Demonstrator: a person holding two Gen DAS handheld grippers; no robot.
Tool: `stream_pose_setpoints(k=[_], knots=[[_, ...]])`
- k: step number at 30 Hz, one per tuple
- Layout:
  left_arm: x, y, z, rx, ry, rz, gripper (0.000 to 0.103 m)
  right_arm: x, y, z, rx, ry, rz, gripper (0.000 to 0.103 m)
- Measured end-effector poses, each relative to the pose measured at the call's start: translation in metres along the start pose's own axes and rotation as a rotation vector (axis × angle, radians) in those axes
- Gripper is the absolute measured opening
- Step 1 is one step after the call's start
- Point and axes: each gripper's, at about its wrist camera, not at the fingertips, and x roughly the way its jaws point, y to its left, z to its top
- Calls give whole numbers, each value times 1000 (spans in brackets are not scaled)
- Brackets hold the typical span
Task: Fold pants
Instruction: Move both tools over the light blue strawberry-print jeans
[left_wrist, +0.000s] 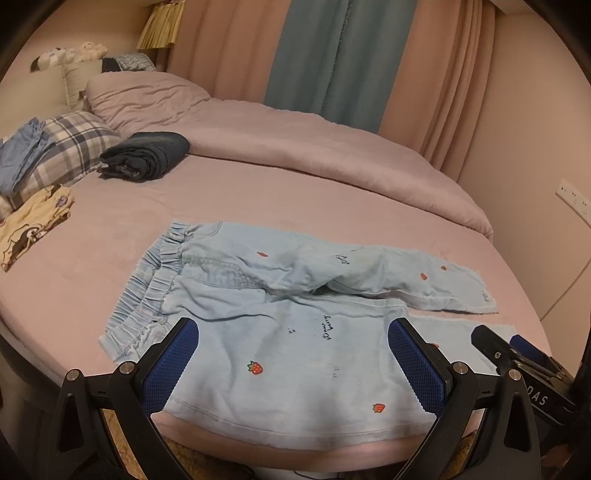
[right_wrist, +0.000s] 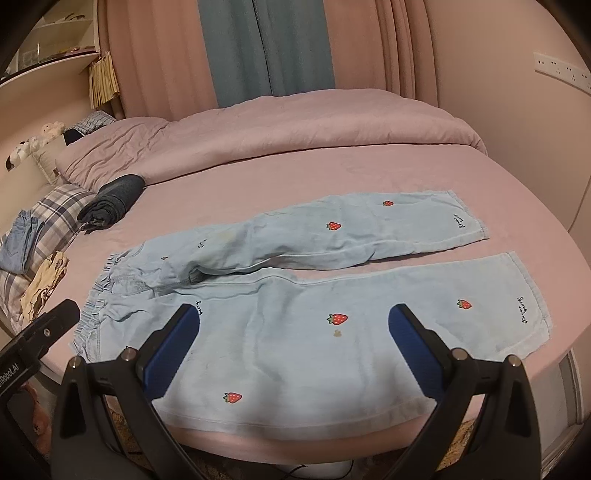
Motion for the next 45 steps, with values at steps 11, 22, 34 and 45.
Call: stream_pose_setpoints(k=[11,22,34,45], knots=[[0,-1,1,4,2,-3,102,-6,5,1,-16,-8,-5,103],[-1,0,-2,0,14,-5,102,-6,5,2,-17,-10,-8,103],[6,-1,-5,8,45,-12,102,-8,7,0,-17,-13,-11,103],[16,5,-8,-9,90,-4,102,-5,7,-2,-16,-4,-22,103]])
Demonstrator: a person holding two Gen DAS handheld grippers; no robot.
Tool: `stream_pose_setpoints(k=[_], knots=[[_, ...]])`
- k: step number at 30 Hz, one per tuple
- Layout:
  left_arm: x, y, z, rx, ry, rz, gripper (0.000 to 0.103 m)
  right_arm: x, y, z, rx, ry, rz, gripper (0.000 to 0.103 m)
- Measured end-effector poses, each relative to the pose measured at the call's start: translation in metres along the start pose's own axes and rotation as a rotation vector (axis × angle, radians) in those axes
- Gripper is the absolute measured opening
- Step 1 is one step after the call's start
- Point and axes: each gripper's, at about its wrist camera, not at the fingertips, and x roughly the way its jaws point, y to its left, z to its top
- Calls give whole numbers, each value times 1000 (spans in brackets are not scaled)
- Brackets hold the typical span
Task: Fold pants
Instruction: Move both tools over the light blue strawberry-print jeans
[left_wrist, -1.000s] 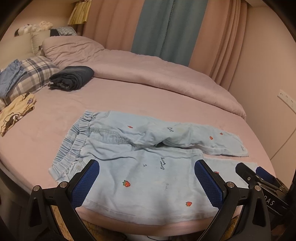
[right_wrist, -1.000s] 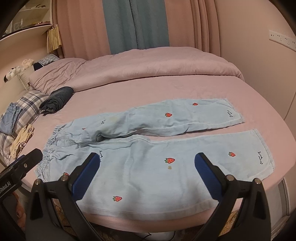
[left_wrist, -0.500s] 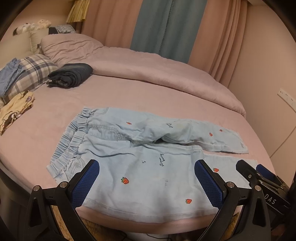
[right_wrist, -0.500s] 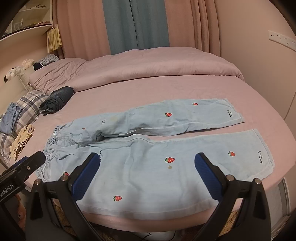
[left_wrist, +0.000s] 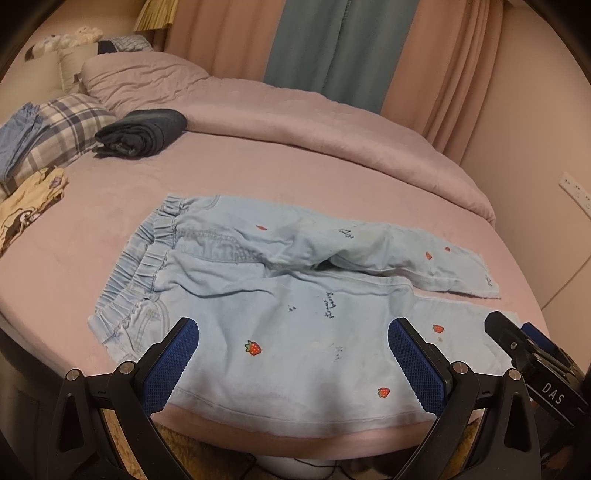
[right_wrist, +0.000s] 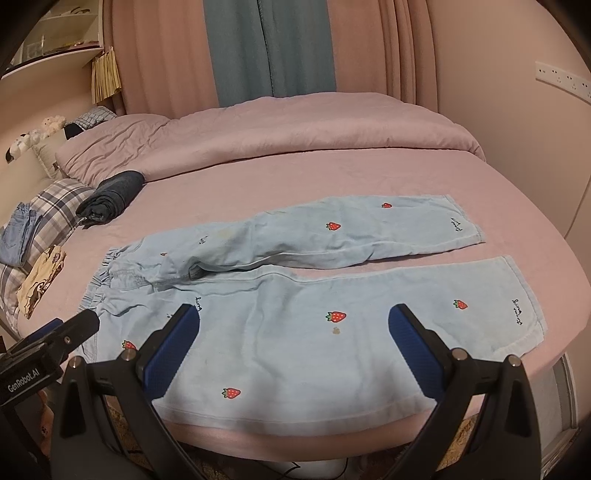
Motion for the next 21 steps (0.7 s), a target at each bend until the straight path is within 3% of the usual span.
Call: stream_pose_setpoints(k=[21], knots=[[18,3,-3,-16,68,-8,102,9,-6,-5,10,31,-31,103]])
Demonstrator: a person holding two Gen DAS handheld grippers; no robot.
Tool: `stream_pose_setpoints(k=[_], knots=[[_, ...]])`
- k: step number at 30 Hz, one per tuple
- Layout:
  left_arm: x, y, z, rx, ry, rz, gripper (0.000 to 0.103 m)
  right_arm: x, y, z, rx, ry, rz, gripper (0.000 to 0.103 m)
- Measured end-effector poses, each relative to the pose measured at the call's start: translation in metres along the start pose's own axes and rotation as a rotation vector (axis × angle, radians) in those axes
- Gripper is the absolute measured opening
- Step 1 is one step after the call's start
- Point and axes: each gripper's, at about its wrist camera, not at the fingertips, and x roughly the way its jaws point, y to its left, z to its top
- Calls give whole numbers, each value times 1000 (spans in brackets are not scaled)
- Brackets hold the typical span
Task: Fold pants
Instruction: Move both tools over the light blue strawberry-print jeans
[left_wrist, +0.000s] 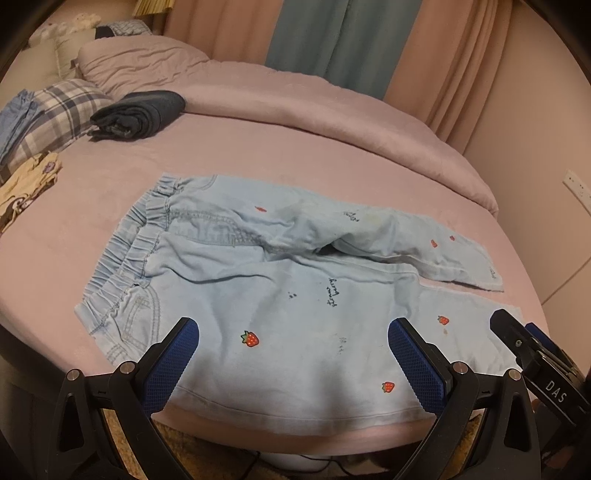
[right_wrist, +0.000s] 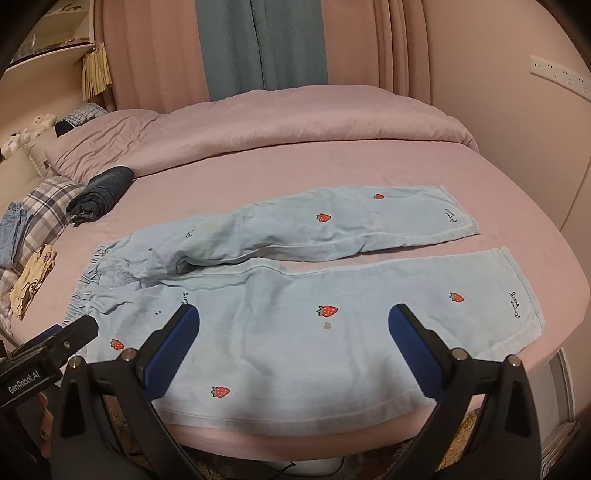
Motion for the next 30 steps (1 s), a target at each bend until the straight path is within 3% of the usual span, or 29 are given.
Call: stream_pose_setpoints(k=[19,30], knots=[[8,-3,-2,13,22,-13,102,10,-11,-2,24,29,-17,103],[31,7,-5,-26,71,-2,101,30,-51,-7,114,74,-72,103]])
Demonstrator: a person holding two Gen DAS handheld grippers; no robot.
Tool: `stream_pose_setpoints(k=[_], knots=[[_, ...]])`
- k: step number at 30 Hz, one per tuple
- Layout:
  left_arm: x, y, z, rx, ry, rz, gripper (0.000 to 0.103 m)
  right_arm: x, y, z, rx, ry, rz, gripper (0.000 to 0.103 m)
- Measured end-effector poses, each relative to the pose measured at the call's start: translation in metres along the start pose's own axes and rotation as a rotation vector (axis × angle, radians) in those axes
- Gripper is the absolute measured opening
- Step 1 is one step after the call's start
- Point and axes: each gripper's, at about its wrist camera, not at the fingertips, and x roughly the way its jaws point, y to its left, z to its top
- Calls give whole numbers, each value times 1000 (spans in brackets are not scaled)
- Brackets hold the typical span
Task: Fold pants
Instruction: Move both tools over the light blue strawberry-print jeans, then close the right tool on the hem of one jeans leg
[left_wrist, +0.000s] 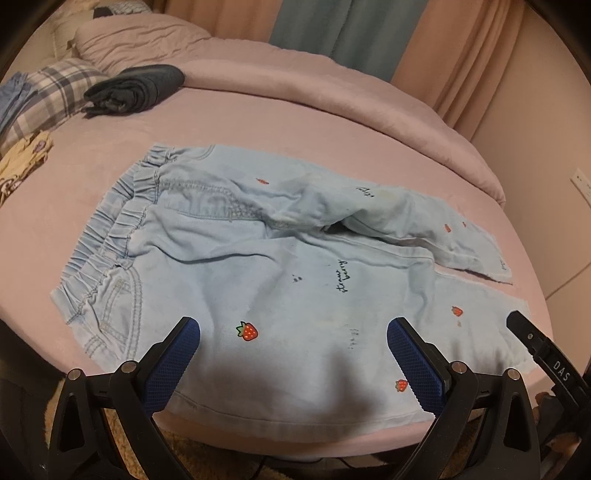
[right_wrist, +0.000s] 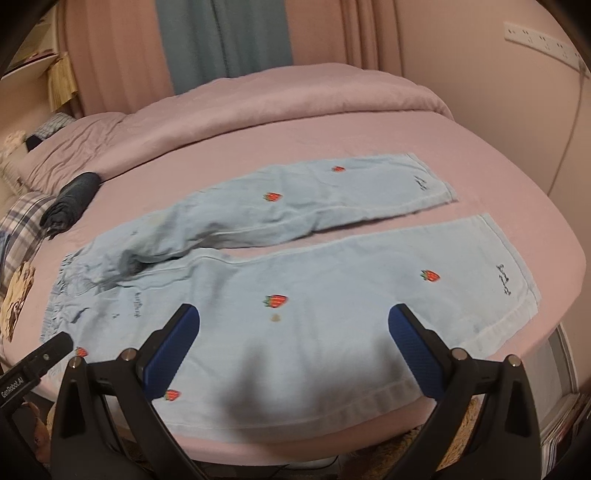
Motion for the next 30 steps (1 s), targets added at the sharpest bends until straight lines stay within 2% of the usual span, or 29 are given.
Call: stream_pose_setpoints(k=[7,16,23,30], knots=[[19,6,-4,-9,40,45,101,27,-15,-3,31,60,-57,103],[35,13,-5,-33,93,12,101,42,-10,-8,9,101,-57,103],[46,17,-8,-39,121,-4,101,62,-8,-15,10,173,-63,103],[51,12,-11,-4,125,24,101,67,-5,-19,-17,185,-92,103]])
